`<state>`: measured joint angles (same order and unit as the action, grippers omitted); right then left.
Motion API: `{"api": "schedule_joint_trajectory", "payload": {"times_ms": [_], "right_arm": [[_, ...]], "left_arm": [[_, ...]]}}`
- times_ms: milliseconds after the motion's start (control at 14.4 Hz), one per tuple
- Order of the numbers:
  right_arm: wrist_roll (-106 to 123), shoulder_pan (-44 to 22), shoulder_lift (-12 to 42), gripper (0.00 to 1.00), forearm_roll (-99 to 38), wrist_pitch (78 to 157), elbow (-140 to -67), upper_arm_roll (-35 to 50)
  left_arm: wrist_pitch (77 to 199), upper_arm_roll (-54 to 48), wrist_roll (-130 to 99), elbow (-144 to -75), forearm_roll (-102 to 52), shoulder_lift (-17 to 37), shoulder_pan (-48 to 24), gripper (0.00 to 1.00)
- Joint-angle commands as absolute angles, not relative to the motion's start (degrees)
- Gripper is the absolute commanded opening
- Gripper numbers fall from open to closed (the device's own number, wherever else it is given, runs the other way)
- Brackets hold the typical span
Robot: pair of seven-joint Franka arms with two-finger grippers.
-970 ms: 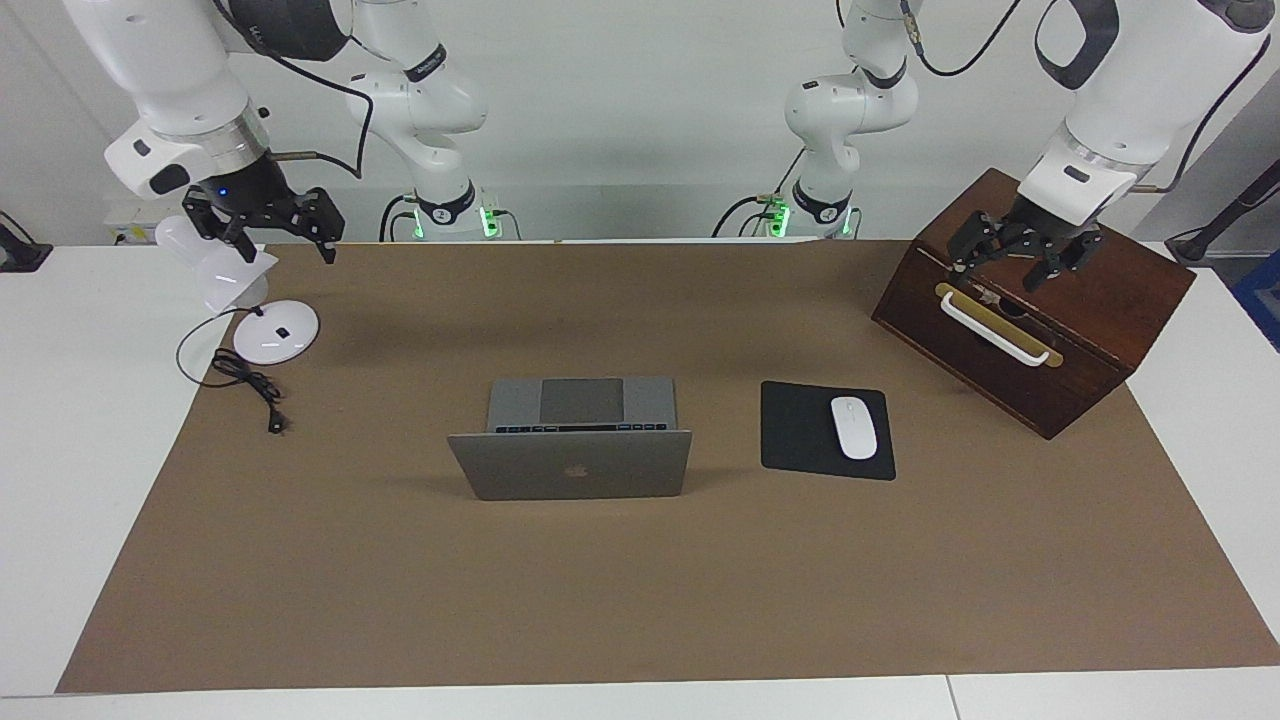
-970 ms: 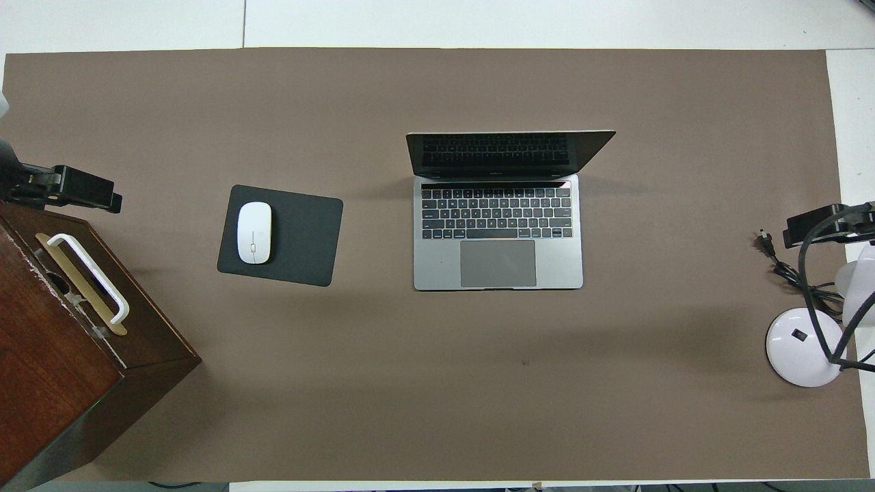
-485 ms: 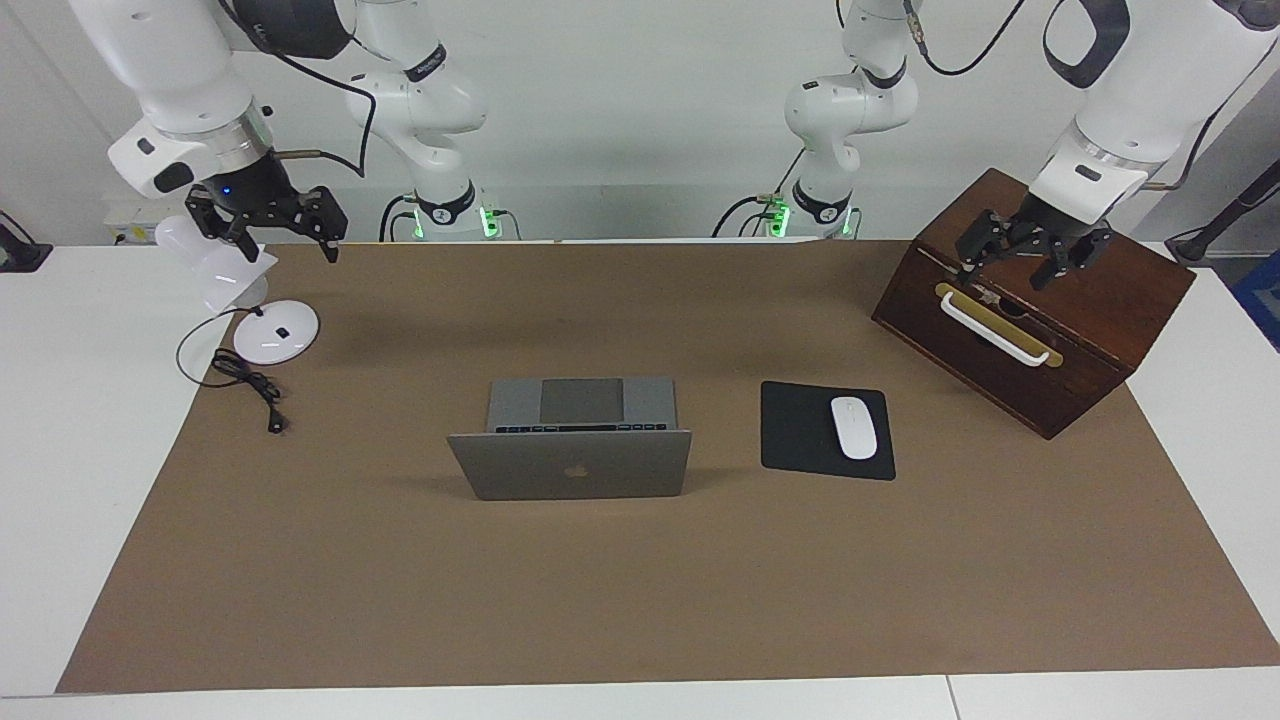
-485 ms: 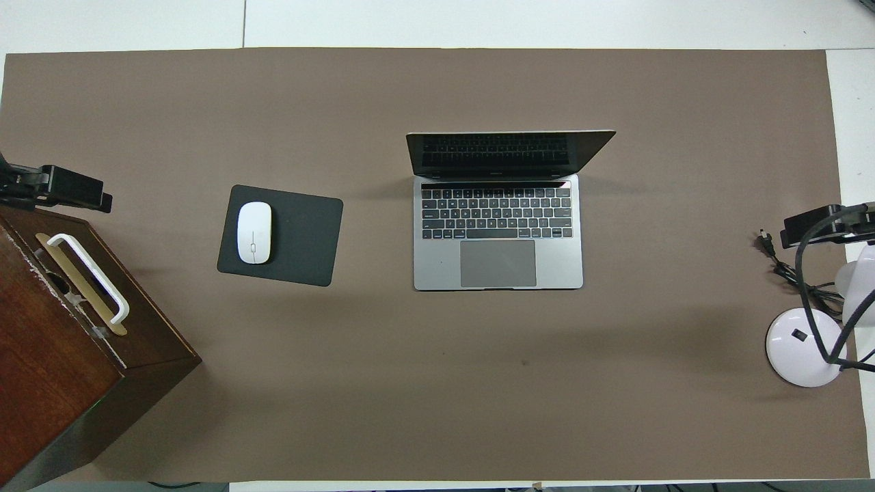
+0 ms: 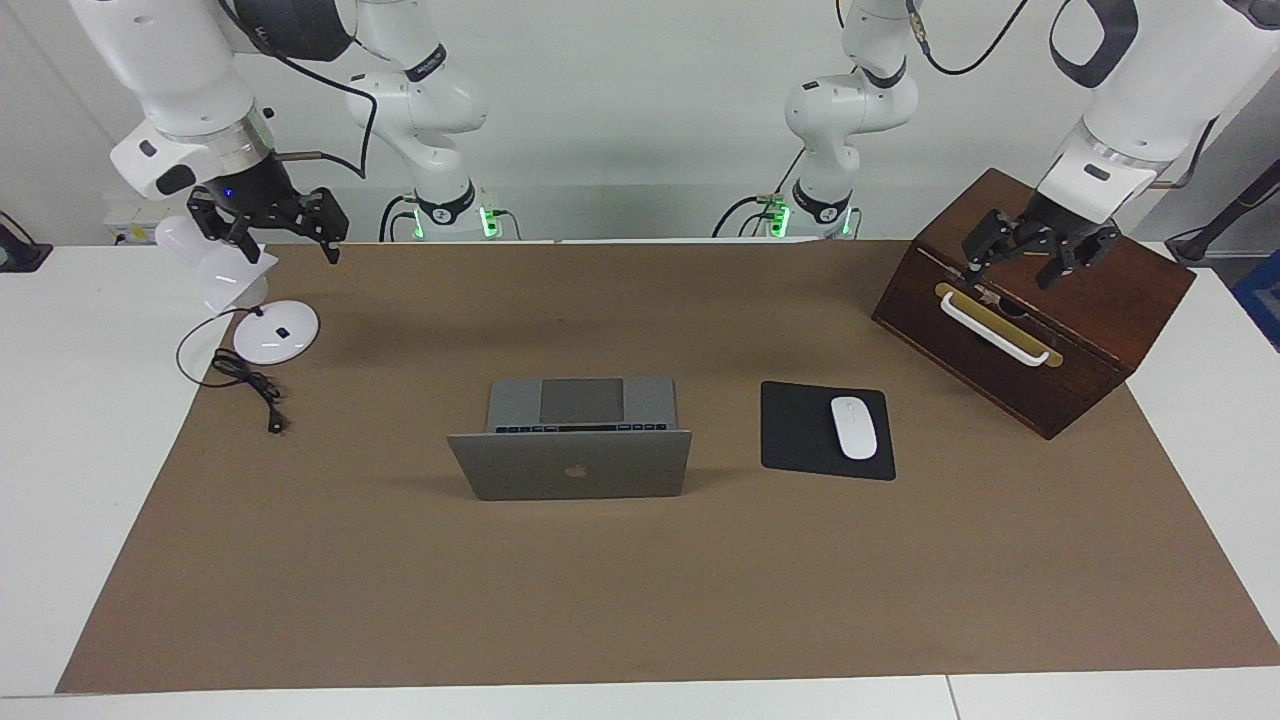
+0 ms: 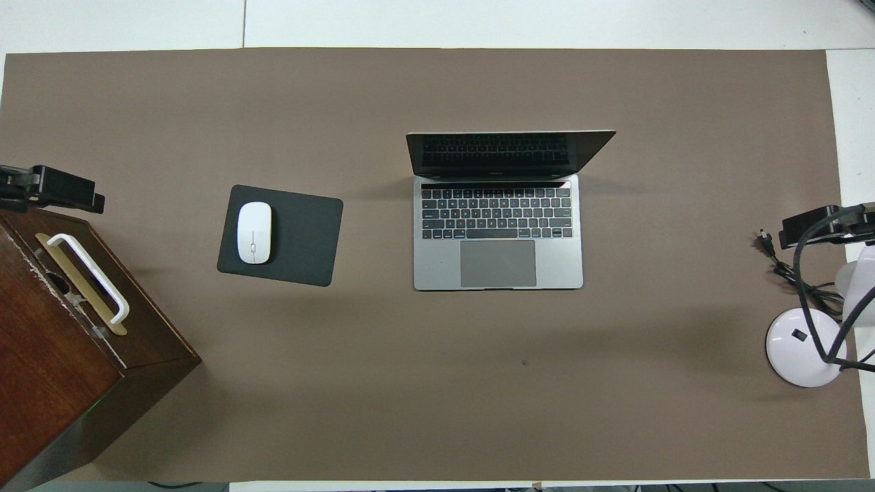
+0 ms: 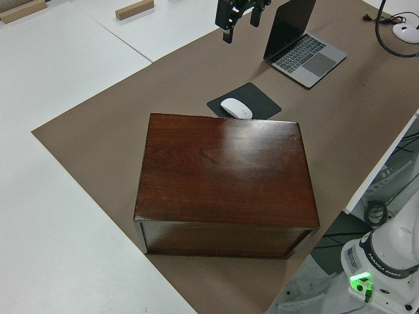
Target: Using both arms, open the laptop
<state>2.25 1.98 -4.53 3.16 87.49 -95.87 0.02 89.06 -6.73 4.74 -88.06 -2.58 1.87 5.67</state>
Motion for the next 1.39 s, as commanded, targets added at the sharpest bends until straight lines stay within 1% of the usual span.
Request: {"api": "schedule_joint_trajectory", "payload": {"times_ms": [0, 69, 208, 277, 346, 624, 762, 831, 901, 1109, 1316], "right_arm": [[2.11, 2.11, -5.89, 1.0, 3.6, 89.12, -97.73, 0.26], [2.02, 2.11, -5.89, 1.0, 3.6, 89.3, -98.0, 0.26], [2.55, 2.2, -6.15, 1.0, 3.6, 89.38, -98.35, 0.26], [2.64, 2.2, -6.15, 1.0, 3.6, 89.3, -98.35, 0.26], [2.64, 2.28, -6.15, 1.0, 3.6, 89.3, -98.35, 0.26], [2.46, 2.29, -6.15, 1.0, 3.6, 89.38, -98.35, 0.26], [2.55, 2.29, -6.15, 1.0, 3.6, 89.38, -98.35, 0.26], [2.64, 2.37, -6.15, 1.0, 3.6, 89.38, -98.35, 0.18], [2.72, 2.55, -6.15, 1.0, 3.6, 89.3, -98.35, 0.26], [2.64, 2.55, -6.15, 1.0, 3.6, 89.38, -98.35, 0.26], [2.55, 2.55, -6.15, 1.0, 3.6, 89.38, -98.35, 0.26]], "left_arm": [[89.74, -6.51, 4.66, -90.26, -2.55, 0.09, 5.28, 1.0], [89.48, -4.59, 4.66, -90.18, -2.55, 0.0, 4.32, 1.0], [89.3, 4.87, 4.66, -90.18, -2.55, -0.26, -4.61, 1.0], [89.3, 8.31, 4.75, -90.26, -2.55, -0.44, -7.7, 1.0], [89.3, 9.48, 4.75, -90.35, -2.46, -0.44, -8.52, 1.0], [89.56, 8.44, 4.92, -90.44, -2.37, -0.44, -7.04, 1.0], [90.17, 4.07, 4.75, -90.44, -2.2, -0.18, -3.71, 1.0], [90.09, 2.83, 4.75, -90.44, -1.85, -0.18, -3.26, 1.0], [90.26, 2.81, 4.75, -90.61, -1.67, -0.18, -3.43, 1.0], [94.12, 2.64, 4.05, -94.56, -1.67, -1.31, -3.43, 1.0], [96.05, 2.37, 2.72, -93.35, -1.15, -0.62, -3.25, 1.0]]}}
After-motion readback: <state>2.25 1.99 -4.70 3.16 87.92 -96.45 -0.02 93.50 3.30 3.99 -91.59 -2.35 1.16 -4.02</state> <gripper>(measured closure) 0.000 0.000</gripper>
